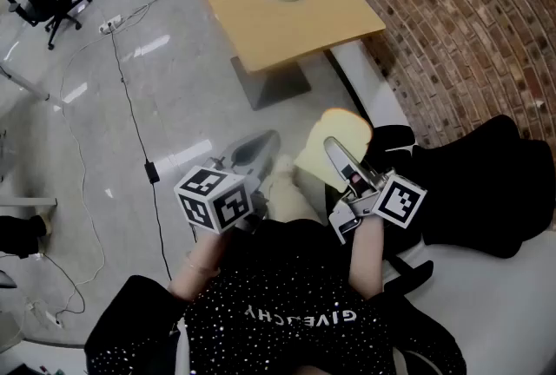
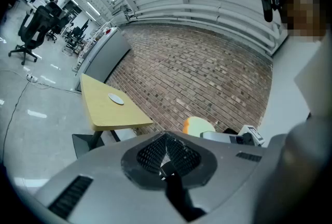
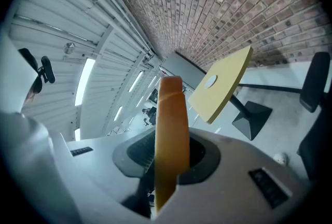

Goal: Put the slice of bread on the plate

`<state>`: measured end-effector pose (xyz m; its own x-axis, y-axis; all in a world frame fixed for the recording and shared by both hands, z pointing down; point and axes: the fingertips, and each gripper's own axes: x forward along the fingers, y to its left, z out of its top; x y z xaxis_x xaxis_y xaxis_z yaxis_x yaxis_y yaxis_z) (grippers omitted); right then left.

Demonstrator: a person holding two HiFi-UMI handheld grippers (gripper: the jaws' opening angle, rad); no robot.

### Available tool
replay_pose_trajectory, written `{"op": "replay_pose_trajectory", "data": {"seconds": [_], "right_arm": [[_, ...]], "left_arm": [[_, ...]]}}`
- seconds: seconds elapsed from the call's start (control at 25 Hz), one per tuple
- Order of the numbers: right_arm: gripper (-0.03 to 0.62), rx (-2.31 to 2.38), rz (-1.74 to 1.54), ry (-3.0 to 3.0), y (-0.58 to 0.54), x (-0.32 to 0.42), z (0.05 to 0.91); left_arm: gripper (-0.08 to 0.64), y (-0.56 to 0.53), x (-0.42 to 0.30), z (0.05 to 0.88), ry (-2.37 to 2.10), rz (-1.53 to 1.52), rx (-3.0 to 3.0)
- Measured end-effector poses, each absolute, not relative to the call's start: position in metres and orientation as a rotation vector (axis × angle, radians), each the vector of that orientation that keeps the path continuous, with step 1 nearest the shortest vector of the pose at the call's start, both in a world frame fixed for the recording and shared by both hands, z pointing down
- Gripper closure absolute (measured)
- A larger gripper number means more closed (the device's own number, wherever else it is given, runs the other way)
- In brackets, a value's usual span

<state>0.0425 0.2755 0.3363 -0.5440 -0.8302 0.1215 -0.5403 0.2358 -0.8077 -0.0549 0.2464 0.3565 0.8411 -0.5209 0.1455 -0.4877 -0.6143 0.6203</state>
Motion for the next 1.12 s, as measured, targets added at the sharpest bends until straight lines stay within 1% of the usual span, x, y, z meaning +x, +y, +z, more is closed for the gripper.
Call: {"op": "replay_pose_trajectory", "data": {"seconds": [0.44, 0.84, 1.12], "right_arm": [[0.497, -1.219, -1.251, 2.213, 0.182, 0.063, 0.338], [0.497, -1.171, -1.269, 2.267, 0.07, 0.099, 0.329], [0.497, -1.132, -1.282, 2.295, 0.008, 0.117, 0.331]], "left_arm": [[0.549, 0.159, -0.046, 0.362, -0.796, -0.117, 2.268], [0.549, 0.051, -0.014, 0.351, -0.877, -0.134, 2.253], [0.549, -0.005, 0.003, 0.352, -0.913, -0.153, 2.241]]}}
